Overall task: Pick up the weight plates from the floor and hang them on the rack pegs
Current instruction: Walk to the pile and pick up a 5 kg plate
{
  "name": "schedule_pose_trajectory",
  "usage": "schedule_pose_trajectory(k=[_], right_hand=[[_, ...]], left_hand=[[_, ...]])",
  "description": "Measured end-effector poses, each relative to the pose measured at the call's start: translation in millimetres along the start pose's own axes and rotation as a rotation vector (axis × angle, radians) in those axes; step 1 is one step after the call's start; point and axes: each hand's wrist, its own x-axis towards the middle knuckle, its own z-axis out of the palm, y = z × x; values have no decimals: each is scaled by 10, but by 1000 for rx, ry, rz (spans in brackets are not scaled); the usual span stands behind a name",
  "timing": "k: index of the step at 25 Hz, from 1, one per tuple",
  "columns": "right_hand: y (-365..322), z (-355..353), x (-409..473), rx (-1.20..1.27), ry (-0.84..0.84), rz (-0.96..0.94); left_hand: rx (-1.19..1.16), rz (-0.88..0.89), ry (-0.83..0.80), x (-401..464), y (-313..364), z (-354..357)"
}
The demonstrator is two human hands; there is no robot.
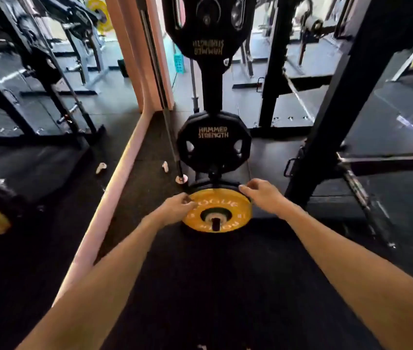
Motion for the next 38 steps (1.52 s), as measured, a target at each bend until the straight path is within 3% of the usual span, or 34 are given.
schedule_pose_trajectory(k=[9,15,21,29,34,38], right_hand=[[1289,1703,-1484,130,-265,589],[1916,2164,-2731,332,-83,887],[2628,2263,-4024,566,204,1167],[3665,2058,-5522,847,507,1385],[4309,1431,-6302,929,545,1415],[4973,931,-6488,889,394,1447]], left_hand=[[152,-255,-505,-736,-1478,1386],[427,-226,-754,-982,-1740,2000],[746,32,-958,-1188,-1179,2767],[989,342,-1044,-1716,290,4401],[929,445,-978,-2253,1171,5348],[951,504,-984,-2444,1739,5974]])
